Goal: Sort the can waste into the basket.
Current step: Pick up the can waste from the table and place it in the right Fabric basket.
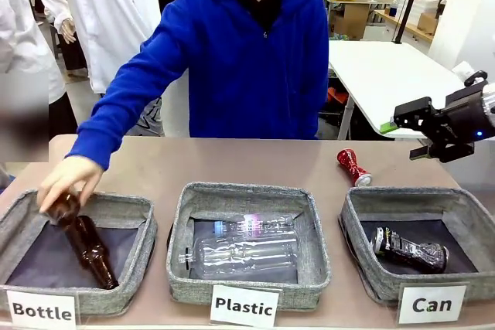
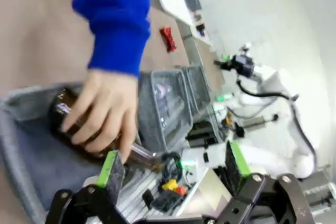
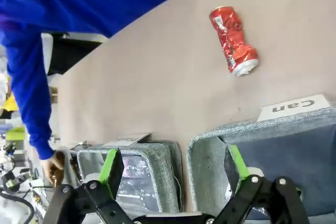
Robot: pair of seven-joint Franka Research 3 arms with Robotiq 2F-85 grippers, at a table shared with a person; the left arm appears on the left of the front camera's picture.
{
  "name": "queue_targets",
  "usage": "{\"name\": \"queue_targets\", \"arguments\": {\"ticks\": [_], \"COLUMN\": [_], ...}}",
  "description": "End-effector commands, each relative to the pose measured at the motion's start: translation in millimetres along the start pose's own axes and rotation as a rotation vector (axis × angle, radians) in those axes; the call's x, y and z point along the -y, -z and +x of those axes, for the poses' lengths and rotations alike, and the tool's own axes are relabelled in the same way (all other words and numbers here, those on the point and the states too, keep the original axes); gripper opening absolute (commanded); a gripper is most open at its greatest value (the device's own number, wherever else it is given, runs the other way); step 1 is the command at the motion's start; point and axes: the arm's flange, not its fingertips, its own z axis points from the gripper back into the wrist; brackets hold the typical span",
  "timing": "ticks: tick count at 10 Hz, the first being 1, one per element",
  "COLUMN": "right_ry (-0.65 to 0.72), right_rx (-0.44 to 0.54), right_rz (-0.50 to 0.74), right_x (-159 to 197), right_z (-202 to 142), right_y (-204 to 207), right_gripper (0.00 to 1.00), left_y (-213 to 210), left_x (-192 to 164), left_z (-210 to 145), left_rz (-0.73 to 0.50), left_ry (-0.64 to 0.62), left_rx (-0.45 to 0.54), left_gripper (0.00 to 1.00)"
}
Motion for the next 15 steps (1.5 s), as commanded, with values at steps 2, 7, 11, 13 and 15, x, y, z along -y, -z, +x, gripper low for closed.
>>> {"name": "queue_targets", "arguments": {"ticks": [2,7,11,13,15], "right_ry": [0.001,-0.162,-0.332,-0.335,-0.311], "right_rx": [-0.002,-0.07,-0.225,-0.271,-0.344], "right_rz": [-0.001,-0.164,-0.429,-0.483,-0.512], "right_x": [0.4,-27.5,-50.2,-54.0,-47.1], "right_z": [0.1,31.8,74.2,100.2,124.3], "right_y": [0.7,22.2,85.4,127.4,166.6], "right_gripper": [1.0,1.0,1.0,1.0,1.0], "left_y": [-139.2,-162.2,-70.6,-9.7,43.9], "left_x": [22.7,15.4,35.0,43.5,41.6], "left_z": [57.1,46.0,10.5,-18.6,-57.5], "left_rz": [0.155,0.129,0.044,0.023,0.037], "left_ry": [0.046,0.017,0.03,0.047,0.031], "left_rx": [0.37,0.44,0.22,0.097,-0.066], "left_gripper": [1.0,1.0,1.0,1.0,1.0]}}
